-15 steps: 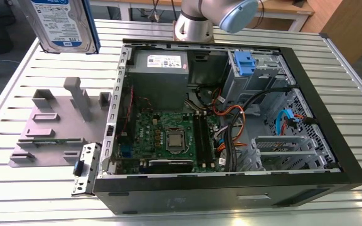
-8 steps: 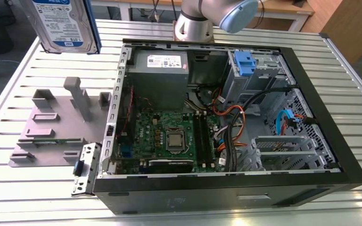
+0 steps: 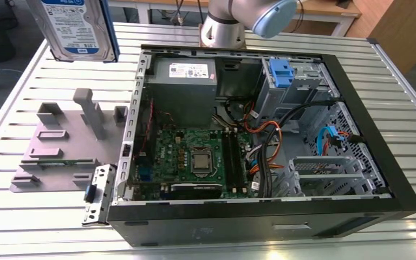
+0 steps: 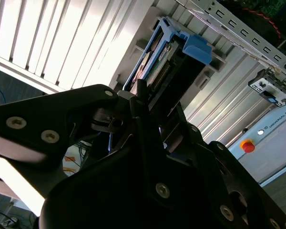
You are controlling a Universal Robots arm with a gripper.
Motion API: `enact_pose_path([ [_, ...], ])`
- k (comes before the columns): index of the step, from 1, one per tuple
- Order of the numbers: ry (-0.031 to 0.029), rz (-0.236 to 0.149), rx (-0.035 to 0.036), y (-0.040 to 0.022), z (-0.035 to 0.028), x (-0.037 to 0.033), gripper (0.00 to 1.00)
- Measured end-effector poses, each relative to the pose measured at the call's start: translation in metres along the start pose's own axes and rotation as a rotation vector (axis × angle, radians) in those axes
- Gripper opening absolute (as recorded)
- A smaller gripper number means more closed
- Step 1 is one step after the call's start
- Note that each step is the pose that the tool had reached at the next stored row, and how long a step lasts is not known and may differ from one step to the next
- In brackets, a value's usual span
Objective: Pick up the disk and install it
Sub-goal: 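Pick up the disk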
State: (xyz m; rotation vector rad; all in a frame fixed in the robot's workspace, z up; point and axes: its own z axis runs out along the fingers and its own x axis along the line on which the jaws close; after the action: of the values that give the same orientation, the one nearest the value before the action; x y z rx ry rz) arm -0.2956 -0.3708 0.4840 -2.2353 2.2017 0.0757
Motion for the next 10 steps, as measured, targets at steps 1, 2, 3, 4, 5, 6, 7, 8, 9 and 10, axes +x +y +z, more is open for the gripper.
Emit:
enact_pose_path([
  [1, 0.0000, 0.000, 0.0001, -0.0008, 0.0000, 0.0000, 0.35],
  [2, 0.0000, 0.000, 0.0000, -0.0015, 0.0000, 0.0000, 0.35],
  [3, 0.0000, 0.000, 0.0000, -0.0023, -0.0001, 0.0000, 0.35],
  [4, 0.0000, 0.000, 0.0001, -0.0032, 0.0000, 0.0001, 0.35],
  [5, 0.0000, 0.000, 0.0001, -0.0040, -0.0001, 0.0001, 0.35],
  [6, 0.0000, 0.000, 0.0000, -0.0048, -0.0001, 0.0001, 0.35],
  [7, 0.0000, 0.000, 0.0000, -0.0056, -0.0001, 0.0001, 0.35],
  [8, 0.0000, 0.000, 0.0000, -0.0064, -0.0001, 0.0001, 0.35],
  [9, 0.0000, 0.000, 0.0000, -0.0071, -0.0002, 0.0001, 0.35],
  [10, 0.0000, 0.000, 0.0000, -0.0080, -0.0002, 0.0001, 0.35],
])
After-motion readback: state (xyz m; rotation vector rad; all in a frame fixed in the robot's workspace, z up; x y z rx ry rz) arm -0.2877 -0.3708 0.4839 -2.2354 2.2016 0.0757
